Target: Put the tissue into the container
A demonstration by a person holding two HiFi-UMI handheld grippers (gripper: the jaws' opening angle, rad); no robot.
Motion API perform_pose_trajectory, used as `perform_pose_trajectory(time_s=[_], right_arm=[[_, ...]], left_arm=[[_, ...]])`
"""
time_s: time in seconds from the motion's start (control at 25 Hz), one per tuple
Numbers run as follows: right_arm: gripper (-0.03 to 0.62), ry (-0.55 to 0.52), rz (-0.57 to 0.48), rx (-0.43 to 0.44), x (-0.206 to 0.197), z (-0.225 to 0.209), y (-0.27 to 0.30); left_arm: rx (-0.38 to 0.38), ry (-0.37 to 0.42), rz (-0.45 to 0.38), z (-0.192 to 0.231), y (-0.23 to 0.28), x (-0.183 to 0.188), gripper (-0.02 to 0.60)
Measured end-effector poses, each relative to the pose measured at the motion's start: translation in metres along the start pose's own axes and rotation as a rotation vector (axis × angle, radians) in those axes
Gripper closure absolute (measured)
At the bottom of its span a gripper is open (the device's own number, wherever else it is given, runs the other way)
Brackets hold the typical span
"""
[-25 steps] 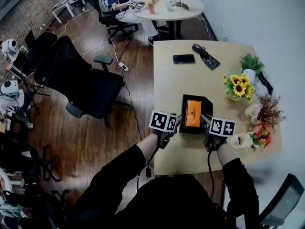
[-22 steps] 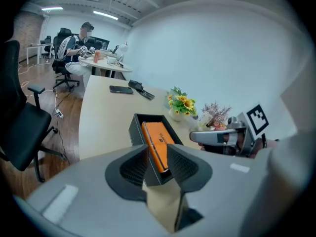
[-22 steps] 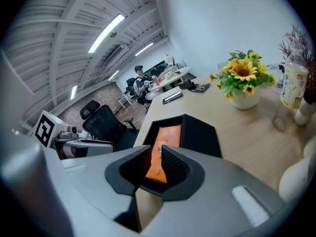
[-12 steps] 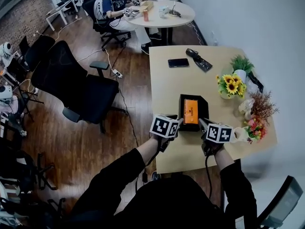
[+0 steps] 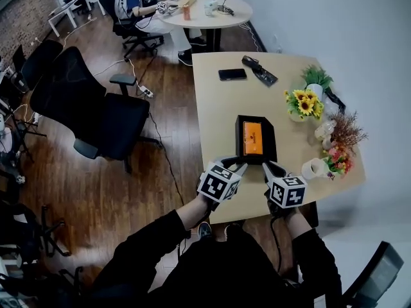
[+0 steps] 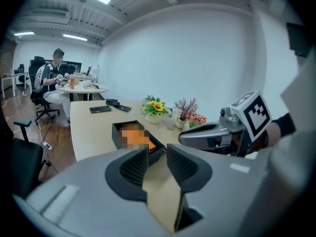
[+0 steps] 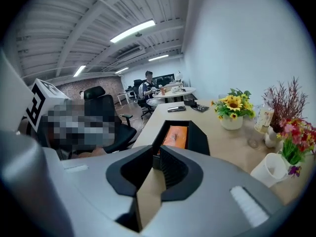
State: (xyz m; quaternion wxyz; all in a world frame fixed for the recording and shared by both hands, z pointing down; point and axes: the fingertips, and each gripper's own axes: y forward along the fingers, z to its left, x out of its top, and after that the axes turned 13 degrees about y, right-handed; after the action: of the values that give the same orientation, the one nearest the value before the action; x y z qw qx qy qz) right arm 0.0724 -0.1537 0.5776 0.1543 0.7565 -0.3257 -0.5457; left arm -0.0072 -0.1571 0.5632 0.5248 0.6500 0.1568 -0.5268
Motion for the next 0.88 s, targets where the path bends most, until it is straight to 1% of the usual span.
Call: perform_pose_trajectory(time_s=[0.2, 0.28, 0.36, 0.44, 0.52, 0.64, 0.8, 0.88], right_arm=[[0.548, -0.106, -0.039, 0.032, -0.002, 0.023, -0.019], [0.550, -0.115, -0.064, 0.055, 0.002, 0.030, -0.028], [0.553, -0.100, -0.088, 0.075, 0.005, 0.033, -0.038], [0.562, -0.062, -0.116, 0.087, 0.009, 0.031, -0.050], [0.586, -0.027, -0.153, 0.094, 0.013, 0.026, -0.064], [0.586, -0.001, -0.210, 0.102, 0.018, 0.014, -0.086], [0.588, -0.006, -0.260, 0.108, 0.016, -0.002, -0.107], [0.591, 0.002, -0.273, 0.129, 0.012, -0.007, -0.113]], left_arm=[[0.016, 0.083, -0.041, -0.022, -0.021, 0.005, 0.485], [0.030, 0.114, -0.056, -0.030, -0.028, 0.010, 0.485], [0.054, 0.135, -0.069, -0.037, -0.034, 0.016, 0.485], [0.091, 0.119, -0.081, -0.040, -0.040, 0.021, 0.485], [0.134, 0.072, -0.095, -0.041, -0.046, 0.022, 0.485], [0.186, 0.036, -0.115, -0.043, -0.053, 0.022, 0.485], [0.217, 0.011, -0.147, -0.054, -0.064, 0.015, 0.485], [0.224, 0.007, -0.140, -0.062, -0.065, 0.009, 0.485]])
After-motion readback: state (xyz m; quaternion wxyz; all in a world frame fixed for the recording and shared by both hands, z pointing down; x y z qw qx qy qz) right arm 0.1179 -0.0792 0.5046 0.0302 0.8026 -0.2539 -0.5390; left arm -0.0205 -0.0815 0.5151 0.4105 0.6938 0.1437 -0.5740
